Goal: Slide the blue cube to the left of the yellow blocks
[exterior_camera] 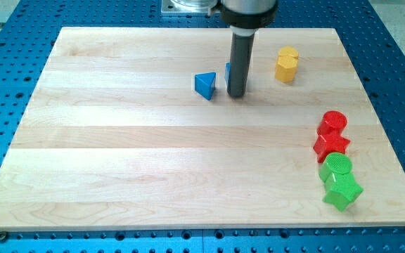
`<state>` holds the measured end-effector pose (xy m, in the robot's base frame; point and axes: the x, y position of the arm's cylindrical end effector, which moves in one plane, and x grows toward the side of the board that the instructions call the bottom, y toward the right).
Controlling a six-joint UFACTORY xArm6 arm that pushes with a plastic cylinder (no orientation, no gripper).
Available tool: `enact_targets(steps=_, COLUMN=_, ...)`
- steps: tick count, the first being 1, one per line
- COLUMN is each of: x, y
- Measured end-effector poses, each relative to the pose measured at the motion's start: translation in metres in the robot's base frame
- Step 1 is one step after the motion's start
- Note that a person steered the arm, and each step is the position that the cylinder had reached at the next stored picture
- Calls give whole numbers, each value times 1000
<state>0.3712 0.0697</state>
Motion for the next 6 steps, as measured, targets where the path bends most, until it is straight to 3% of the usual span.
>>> enact_targets(steps=3, x=-70, y=-50)
enact_targets(steps=5, x=-76, y=7)
enact_targets(steps=6, x=-68, y=-68)
